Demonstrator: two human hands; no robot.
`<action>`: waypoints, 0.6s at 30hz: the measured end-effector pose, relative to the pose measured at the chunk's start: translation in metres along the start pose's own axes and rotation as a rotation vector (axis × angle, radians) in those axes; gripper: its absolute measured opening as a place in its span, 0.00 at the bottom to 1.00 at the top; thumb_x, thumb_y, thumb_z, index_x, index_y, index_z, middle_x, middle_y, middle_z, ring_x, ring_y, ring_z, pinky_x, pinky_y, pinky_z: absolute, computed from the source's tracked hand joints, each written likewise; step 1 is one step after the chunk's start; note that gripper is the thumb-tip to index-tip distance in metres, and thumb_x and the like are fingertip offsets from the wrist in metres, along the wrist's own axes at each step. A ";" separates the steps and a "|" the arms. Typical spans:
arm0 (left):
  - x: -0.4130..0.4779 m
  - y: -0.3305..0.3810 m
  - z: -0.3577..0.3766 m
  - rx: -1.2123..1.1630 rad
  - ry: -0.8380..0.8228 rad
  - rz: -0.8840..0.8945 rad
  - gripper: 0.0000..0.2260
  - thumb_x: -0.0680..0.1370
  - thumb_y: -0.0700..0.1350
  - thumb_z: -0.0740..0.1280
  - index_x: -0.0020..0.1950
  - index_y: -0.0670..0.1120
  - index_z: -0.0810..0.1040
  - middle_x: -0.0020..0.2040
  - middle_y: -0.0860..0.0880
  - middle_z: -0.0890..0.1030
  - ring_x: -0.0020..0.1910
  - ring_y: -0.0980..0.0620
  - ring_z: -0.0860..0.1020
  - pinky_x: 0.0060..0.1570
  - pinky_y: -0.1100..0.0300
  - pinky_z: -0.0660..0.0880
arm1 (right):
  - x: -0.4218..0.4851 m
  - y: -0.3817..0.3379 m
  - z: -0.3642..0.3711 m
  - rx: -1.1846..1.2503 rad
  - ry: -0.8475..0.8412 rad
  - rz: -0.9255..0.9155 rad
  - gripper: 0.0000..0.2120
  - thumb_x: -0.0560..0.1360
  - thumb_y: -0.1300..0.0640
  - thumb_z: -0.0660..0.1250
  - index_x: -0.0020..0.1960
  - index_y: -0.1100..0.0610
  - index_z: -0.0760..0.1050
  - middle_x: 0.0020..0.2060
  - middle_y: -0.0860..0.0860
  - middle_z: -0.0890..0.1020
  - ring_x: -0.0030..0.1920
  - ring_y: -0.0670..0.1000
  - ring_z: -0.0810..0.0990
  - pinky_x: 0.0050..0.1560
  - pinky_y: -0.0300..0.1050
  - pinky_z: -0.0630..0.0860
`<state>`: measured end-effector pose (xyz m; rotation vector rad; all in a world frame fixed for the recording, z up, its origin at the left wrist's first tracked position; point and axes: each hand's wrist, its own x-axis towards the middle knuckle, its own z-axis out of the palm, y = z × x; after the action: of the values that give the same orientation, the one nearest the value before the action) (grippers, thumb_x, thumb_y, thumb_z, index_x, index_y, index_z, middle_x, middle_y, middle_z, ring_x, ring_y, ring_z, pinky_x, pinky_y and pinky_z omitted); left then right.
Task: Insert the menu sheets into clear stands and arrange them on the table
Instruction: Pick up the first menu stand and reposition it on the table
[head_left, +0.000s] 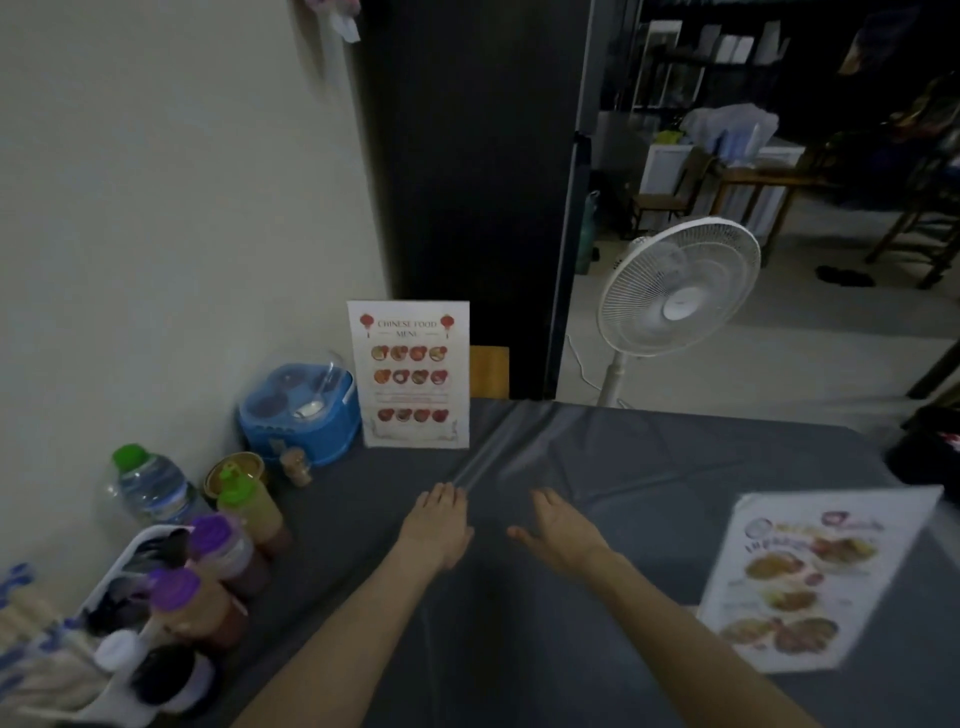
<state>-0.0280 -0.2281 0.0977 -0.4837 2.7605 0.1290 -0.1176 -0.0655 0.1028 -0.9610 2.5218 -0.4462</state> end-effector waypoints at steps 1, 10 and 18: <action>-0.006 0.009 0.003 0.003 -0.002 0.005 0.29 0.83 0.50 0.53 0.79 0.38 0.49 0.80 0.40 0.52 0.79 0.43 0.51 0.78 0.50 0.50 | -0.009 0.005 0.003 0.008 -0.010 -0.005 0.33 0.77 0.42 0.60 0.73 0.60 0.59 0.71 0.58 0.67 0.71 0.57 0.66 0.71 0.50 0.64; -0.039 0.069 0.016 0.001 -0.044 0.069 0.28 0.83 0.49 0.52 0.79 0.37 0.48 0.80 0.39 0.49 0.79 0.43 0.49 0.78 0.51 0.47 | -0.081 0.043 0.015 0.047 0.038 0.004 0.31 0.76 0.44 0.61 0.73 0.60 0.61 0.69 0.58 0.70 0.69 0.57 0.69 0.71 0.47 0.64; -0.043 0.124 0.035 0.011 -0.056 0.251 0.28 0.83 0.50 0.52 0.79 0.37 0.49 0.80 0.40 0.51 0.79 0.43 0.50 0.78 0.52 0.49 | -0.153 0.082 0.009 0.114 0.072 0.251 0.27 0.77 0.45 0.60 0.69 0.60 0.64 0.66 0.59 0.72 0.66 0.59 0.72 0.66 0.50 0.68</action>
<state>-0.0218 -0.0929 0.0837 -0.1270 2.7543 0.1829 -0.0542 0.0962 0.0989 -0.5862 2.6045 -0.5477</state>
